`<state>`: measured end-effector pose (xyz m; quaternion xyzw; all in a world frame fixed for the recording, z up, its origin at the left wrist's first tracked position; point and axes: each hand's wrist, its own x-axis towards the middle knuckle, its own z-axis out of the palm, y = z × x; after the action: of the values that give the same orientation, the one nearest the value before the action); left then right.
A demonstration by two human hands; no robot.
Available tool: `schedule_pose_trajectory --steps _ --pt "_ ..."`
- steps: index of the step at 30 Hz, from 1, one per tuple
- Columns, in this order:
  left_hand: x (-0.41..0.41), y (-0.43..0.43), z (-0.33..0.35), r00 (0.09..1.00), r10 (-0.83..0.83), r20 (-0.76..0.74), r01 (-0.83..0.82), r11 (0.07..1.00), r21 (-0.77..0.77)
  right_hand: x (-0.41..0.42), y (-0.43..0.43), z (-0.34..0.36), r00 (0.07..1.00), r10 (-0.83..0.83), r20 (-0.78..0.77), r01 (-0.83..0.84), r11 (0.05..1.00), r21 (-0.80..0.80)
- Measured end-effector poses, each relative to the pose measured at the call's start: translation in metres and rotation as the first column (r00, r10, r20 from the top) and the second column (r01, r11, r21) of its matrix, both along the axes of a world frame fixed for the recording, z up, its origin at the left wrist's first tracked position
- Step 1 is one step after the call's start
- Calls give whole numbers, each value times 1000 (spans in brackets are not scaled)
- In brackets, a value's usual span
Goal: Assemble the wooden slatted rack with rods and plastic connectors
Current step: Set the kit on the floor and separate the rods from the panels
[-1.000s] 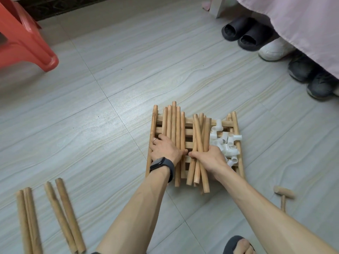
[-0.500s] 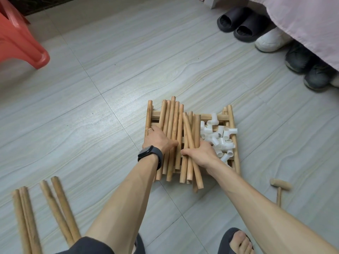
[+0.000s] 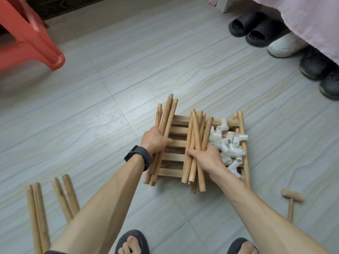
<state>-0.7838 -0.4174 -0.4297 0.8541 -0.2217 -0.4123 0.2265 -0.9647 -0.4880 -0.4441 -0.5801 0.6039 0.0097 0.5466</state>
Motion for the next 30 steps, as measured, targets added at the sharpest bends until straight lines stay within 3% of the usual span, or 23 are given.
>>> schedule_pose_trajectory --steps 4,8,12,15,20,26,30 --pt "27 68 20 959 244 -142 -265 953 -149 12 17 23 999 -9 48 10 1000 -21" --pt "59 188 13 890 456 -12 -455 885 -101 36 59 47 981 109 160 -116 993 36" --pt "87 315 -7 787 596 158 -610 791 53 75 120 37 935 310 174 -335 932 139" --pt "98 393 -27 739 615 275 -671 708 218 105 168 14 893 423 151 -448 862 236" --pt "102 453 -64 725 641 251 -685 635 356 145 233 -24 822 554 129 -565 768 301" --pt "82 442 -77 615 723 314 -787 585 196 169 277 -47 697 717 5 -699 678 227" --pt "65 426 -76 753 541 374 -649 706 285 168 294 -50 646 734 -211 -746 665 29"
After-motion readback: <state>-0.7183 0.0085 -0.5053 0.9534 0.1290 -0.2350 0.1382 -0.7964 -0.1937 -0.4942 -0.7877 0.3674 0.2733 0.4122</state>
